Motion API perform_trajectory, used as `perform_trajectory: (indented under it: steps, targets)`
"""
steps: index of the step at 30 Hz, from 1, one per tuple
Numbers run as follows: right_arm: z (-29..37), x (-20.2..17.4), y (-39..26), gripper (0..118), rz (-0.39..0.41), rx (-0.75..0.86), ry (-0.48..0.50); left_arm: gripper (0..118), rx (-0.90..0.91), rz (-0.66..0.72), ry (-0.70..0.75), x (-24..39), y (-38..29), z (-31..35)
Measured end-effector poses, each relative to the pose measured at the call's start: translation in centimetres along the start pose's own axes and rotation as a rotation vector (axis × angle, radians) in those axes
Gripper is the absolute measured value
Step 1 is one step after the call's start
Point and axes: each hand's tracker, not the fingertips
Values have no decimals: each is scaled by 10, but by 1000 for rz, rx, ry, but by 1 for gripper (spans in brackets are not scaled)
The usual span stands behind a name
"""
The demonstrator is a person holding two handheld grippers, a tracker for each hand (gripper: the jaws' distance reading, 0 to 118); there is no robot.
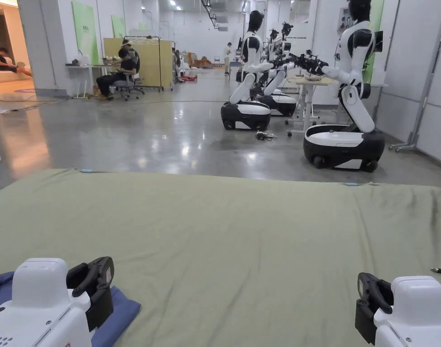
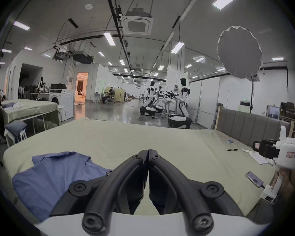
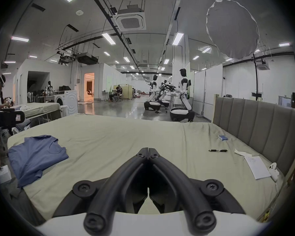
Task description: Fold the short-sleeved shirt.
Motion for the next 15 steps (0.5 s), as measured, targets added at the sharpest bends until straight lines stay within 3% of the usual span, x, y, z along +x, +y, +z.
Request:
perform_trajectory:
  steps: [7, 15]
  targets:
    - [-10, -5, 2, 0, -2, -12, 16, 3, 6, -42, 14, -6, 8, 6]
    - [-36, -45, 8, 0, -9, -12, 146, 3, 5, -75, 138, -45, 18, 42]
